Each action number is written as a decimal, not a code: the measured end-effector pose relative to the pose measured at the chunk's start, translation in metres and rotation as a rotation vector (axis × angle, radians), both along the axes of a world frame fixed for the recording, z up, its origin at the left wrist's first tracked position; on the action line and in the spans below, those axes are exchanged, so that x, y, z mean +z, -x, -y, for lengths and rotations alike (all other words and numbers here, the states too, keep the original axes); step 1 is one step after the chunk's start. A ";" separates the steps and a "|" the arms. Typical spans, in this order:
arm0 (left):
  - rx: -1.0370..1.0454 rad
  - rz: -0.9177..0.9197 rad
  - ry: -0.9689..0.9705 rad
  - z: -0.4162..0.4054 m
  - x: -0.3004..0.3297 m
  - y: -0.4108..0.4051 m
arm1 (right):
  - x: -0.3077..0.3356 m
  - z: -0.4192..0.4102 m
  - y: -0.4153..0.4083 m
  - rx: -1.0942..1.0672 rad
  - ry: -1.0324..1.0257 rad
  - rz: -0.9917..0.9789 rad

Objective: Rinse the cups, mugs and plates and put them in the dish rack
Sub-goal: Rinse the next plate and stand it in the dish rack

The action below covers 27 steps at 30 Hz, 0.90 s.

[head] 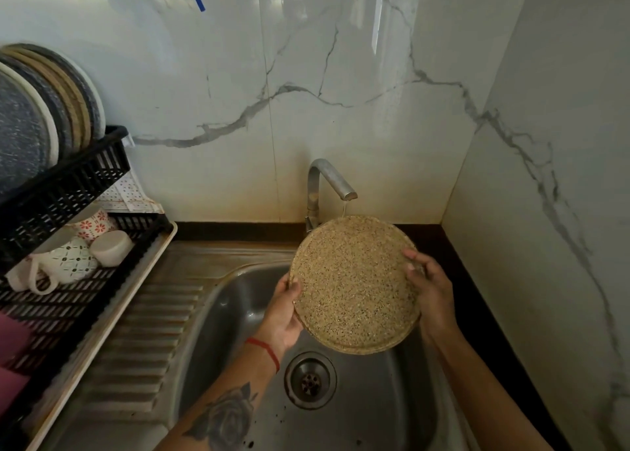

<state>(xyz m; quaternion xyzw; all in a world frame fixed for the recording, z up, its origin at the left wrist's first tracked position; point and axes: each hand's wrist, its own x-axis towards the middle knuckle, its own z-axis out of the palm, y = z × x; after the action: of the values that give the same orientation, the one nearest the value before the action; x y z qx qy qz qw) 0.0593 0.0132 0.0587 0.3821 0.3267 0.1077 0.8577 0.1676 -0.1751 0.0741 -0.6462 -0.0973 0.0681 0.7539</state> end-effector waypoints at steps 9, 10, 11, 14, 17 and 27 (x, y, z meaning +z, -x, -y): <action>-0.187 -0.270 0.071 0.028 -0.002 -0.017 | 0.019 0.005 -0.015 -0.087 0.301 0.112; -0.197 -0.262 0.047 0.023 0.000 -0.017 | 0.015 0.008 -0.019 -0.112 0.321 0.073; -0.214 -0.250 0.013 0.018 0.002 -0.016 | 0.009 0.011 -0.023 -0.130 0.351 0.027; -0.296 -0.209 -0.088 0.004 0.013 -0.013 | -0.012 0.014 -0.026 -0.158 0.477 -0.141; -0.375 -0.184 -0.220 -0.004 0.029 -0.007 | -0.036 0.011 -0.017 -0.067 0.501 -0.255; -0.273 -0.109 -0.544 -0.032 0.048 0.036 | -0.041 -0.036 0.005 0.238 0.460 -0.344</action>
<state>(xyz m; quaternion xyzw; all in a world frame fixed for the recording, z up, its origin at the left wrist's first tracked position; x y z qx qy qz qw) 0.0237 0.0452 0.1072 0.6432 0.2770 0.0540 0.7118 0.1629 -0.1395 0.0329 -0.7630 -0.0254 0.2843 0.5800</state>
